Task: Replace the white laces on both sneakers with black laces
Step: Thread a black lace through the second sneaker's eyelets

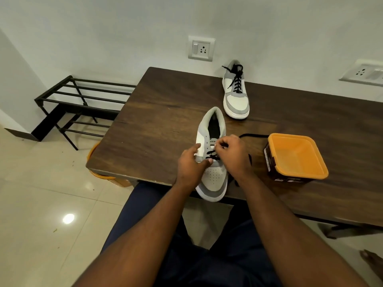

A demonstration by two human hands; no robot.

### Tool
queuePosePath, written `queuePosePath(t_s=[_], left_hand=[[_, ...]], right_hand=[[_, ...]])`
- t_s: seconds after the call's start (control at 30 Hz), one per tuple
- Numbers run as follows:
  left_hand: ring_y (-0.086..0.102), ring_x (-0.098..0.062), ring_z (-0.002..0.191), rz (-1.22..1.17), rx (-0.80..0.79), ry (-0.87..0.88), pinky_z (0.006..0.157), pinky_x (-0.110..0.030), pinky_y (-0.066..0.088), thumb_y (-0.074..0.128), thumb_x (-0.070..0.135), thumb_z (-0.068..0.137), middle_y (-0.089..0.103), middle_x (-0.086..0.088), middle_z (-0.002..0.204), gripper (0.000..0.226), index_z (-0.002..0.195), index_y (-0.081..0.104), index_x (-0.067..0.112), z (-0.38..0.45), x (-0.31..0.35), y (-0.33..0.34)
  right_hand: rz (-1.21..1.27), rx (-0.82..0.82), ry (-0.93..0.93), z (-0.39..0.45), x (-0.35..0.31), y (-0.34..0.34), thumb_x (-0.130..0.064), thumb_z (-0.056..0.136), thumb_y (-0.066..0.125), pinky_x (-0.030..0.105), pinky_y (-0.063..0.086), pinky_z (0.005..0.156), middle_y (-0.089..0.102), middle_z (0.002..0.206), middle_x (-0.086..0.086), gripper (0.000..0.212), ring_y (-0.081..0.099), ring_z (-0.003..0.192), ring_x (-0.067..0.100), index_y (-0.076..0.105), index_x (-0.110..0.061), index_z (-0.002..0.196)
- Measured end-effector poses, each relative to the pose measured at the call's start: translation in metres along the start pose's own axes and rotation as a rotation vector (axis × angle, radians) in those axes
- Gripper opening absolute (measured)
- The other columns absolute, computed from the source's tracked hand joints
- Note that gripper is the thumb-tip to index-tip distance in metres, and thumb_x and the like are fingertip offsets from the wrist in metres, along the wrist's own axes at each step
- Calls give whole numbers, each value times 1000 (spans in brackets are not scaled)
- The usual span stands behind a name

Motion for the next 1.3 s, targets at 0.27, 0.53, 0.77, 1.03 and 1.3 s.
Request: queuePosePath(t_s=[0.27, 0.53, 0.77, 1.03, 1.3], left_hand=[[58, -19, 105, 130, -10, 114, 93, -39, 51, 78, 23, 81, 58, -2, 117, 61, 138, 55, 22, 4, 1, -2], [57, -17, 102, 162, -17, 149, 91, -37, 51, 76, 23, 83, 59, -4, 117, 60, 139, 54, 24, 8, -4, -2], [65, -20, 99, 107, -23, 111, 89, -44, 53, 67, 21, 92, 69, -6, 109, 28, 120, 70, 16, 13, -5, -1], [68, -14, 74, -264, 178, -70, 71, -30, 58, 70, 11, 89, 71, -2, 79, 10, 80, 68, 13, 10, 2, 10], [66, -18, 77, -1177, 530, -371, 70, -29, 55, 31, 19, 107, 68, -11, 93, 20, 108, 50, 13, 27, 14, -24]], right_hand=[[-290, -46, -159, 3, 3, 7, -11, 94, 53, 26, 42, 66, 59, 92, 10, 19, 55, 81, 18, 71, -5, 93], [27, -134, 112, 10, 6, 18, -4, 91, 58, 33, 54, 77, 62, 85, 0, 14, 61, 82, 17, 71, -7, 86], [570, -282, 446, 12, 16, 17, 2, 88, 62, 23, 56, 69, 73, 87, 9, 12, 67, 76, 15, 72, -5, 88], [596, -354, 387, 4, 17, 12, -3, 94, 58, 19, 55, 72, 73, 90, 6, 17, 68, 79, 9, 71, -1, 104], [53, -278, 74, -6, 36, 7, -29, 88, 69, 35, 51, 92, 60, 105, -6, 32, 59, 98, 10, 68, -31, 119]])
Point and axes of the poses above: each hand's wrist, its own z-axis towards the middle knuckle, its own y-axis out of the palm, x = y × z, the point moved 1 cm from there along z, towards the middle knuckle
